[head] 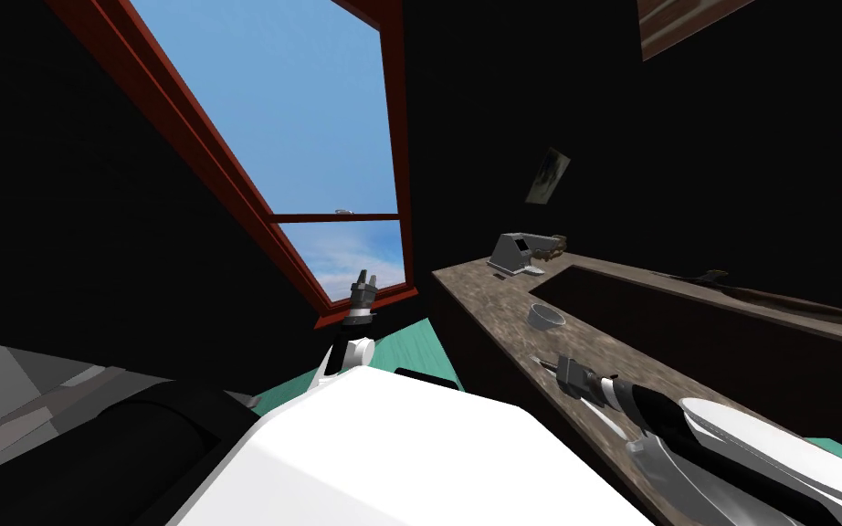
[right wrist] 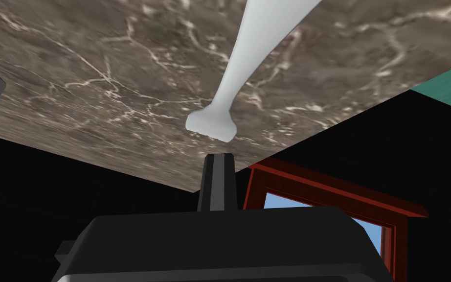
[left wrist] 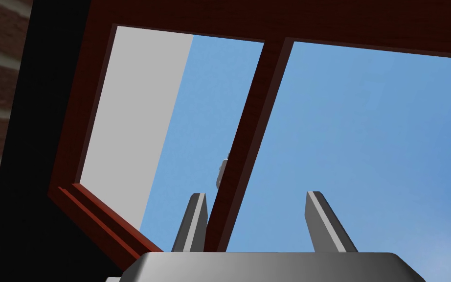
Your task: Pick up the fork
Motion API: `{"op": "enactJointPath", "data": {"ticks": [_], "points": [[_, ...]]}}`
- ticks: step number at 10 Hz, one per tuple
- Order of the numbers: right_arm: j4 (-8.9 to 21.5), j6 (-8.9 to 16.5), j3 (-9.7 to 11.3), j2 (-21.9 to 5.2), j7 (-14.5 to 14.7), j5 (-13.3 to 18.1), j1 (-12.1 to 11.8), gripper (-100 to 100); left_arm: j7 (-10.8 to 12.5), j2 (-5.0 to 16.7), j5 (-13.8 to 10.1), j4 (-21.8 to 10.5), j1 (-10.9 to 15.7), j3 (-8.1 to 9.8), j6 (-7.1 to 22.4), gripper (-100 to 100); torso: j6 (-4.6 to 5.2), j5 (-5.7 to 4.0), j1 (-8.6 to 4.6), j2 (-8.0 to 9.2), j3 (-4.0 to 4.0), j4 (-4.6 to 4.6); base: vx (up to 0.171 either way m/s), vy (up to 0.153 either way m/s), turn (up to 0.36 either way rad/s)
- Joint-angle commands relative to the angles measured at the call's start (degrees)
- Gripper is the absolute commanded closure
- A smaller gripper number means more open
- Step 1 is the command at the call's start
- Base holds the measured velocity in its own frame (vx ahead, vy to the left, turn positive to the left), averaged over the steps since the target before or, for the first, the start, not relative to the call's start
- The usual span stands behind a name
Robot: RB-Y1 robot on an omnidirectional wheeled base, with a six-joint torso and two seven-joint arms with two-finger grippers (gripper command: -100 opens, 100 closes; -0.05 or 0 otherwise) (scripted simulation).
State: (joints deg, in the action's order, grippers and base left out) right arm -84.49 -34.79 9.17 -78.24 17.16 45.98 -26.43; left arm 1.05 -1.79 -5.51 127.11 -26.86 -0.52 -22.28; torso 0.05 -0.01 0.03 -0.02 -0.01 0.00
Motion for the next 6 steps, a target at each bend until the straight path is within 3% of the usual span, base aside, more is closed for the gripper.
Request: {"op": "enactJointPath", "data": {"ticks": [1, 2, 6], "points": [[0.0, 0.0, 0.0, 0.0, 0.0, 0.0, 0.0, 0, 0.0, 0.0, 0.0, 0.0, 0.0, 0.0, 0.0, 0, 0.0, 0.0, 0.0, 0.0, 0.0, 0.0, 0.0, 0.0, 0.0], [0.7, 1.0, -0.2, -0.8, -2.0, 0.9, 1.1, -100, 0.0, 0.0, 0.0, 0.0, 0.0, 0.0, 0.0, 0, 0.0, 0.0, 0.0, 0.0, 0.0, 0.0, -0.033, 0.05, -0.092], [2.0, 2.3, -0.3, -2.3, -5.4, 2.2, 2.3, -100, 0.0, 0.0, 0.0, 0.0, 0.0, -0.01, 0.0, 0, 0.01, 0.08, 0.29, 0.14, 0.08, 0.04, -0.034, 0.073, -0.071]]}}
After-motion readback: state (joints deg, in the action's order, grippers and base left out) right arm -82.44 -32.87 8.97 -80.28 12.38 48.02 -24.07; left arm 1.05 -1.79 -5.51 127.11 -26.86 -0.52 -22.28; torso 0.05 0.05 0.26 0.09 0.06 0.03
